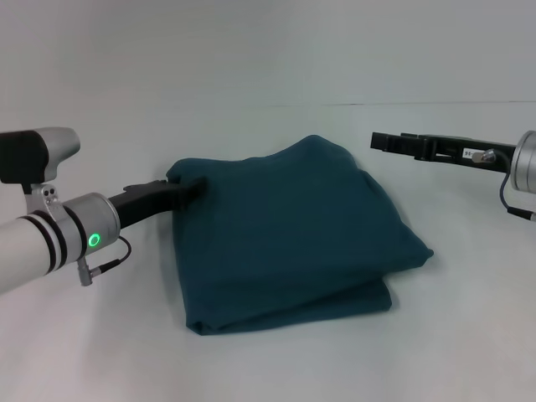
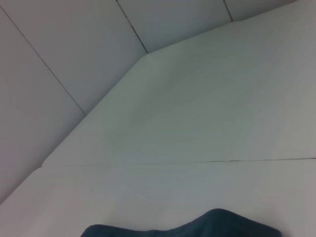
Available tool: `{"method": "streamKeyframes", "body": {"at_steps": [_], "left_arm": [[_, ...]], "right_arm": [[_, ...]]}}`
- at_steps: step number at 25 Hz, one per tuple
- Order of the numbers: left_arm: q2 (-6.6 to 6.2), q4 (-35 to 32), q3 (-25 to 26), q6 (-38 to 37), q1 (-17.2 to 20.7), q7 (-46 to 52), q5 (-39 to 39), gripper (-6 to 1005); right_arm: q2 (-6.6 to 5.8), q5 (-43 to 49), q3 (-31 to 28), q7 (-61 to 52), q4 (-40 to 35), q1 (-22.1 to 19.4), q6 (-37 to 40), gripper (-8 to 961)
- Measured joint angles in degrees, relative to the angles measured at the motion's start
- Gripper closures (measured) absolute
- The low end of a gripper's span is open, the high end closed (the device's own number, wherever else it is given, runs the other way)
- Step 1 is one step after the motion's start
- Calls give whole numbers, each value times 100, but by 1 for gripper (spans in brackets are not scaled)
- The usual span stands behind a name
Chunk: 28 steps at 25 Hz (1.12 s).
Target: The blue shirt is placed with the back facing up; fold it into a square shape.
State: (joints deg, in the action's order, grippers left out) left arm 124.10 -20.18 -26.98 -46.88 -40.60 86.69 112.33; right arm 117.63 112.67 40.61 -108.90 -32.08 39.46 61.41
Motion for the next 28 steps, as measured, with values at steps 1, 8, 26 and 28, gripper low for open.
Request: {"method": "streamKeyframes", "body": {"at_steps": [1, 8, 26, 28], "left_arm": [[0, -2, 0, 0, 0, 0, 1, 420], [0, -6, 0, -9, 0, 7, -6, 743], [-60, -373, -8, -305, -9, 191, 11, 963], [-61, -380, -9, -305, -9, 191, 9, 963]], "right_arm": [[1, 0, 0, 0, 0, 0, -1, 206], [12, 1, 0, 18, 0, 0, -1, 205], [27, 152, 20, 24, 46, -93, 150, 206], [-29, 299, 24, -108, 95, -118, 292, 206]]}}
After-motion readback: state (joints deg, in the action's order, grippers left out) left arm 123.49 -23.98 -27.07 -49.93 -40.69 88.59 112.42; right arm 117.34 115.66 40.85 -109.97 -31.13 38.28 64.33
